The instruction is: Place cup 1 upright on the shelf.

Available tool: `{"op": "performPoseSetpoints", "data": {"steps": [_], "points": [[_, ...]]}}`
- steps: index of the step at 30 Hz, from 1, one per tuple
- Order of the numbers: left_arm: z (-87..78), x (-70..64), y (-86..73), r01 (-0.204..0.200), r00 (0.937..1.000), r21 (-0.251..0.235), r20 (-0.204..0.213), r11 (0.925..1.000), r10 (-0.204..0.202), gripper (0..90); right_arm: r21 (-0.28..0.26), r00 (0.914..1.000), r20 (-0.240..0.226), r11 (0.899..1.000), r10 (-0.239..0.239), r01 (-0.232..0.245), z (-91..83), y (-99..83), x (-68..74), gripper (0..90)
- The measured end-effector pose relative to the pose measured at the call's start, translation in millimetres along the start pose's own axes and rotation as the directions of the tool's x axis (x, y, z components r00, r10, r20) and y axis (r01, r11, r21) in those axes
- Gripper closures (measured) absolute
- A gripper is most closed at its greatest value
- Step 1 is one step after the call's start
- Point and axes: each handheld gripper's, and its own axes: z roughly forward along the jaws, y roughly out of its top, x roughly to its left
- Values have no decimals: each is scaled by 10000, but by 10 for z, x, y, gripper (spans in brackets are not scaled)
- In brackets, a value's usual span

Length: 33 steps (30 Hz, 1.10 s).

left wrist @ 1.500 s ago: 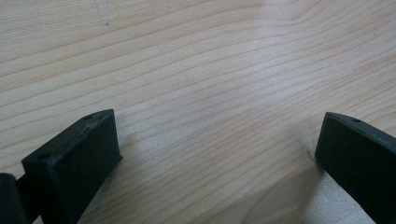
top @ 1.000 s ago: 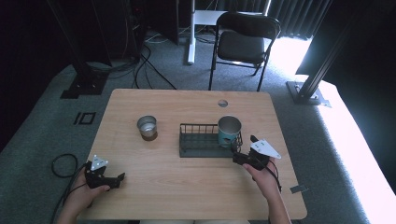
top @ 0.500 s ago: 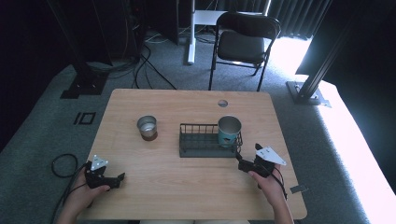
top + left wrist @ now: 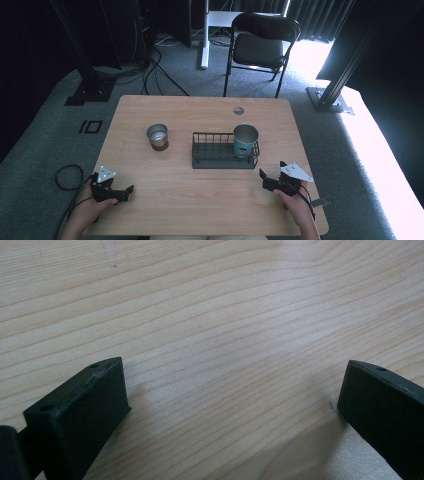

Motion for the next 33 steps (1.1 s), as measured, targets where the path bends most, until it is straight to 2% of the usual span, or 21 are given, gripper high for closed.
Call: {"op": "performPoseSetpoints", "data": {"steps": [6, 8, 17, 23, 33], "points": [[0, 0, 0, 2, 10000, -1, 1, 10000, -2, 4, 459, 9998, -120, 9989, -131, 136, -43, -68, -55, 109], [0, 0, 0, 2, 10000, -2, 1, 10000, -2, 4, 797, 9995, -216, 9965, -236, 253, -65, -115, -93, 109], [0, 0, 0, 5, 10000, -2, 1, 10000, -5, 4, 1243, 9995, -235, 9919, -232, 259, -135, -191, -185, 109], [0, 0, 0, 3, 10000, -2, 1, 10000, -3, 4, 1770, 9985, -376, 9832, -389, 450, -182, -263, -237, 108], [0, 0, 0, 1, 10000, -2, 2, 10000, -1, 4, 2278, 9991, -355, 9732, -237, 312, -236, -324, -328, 109]]}}
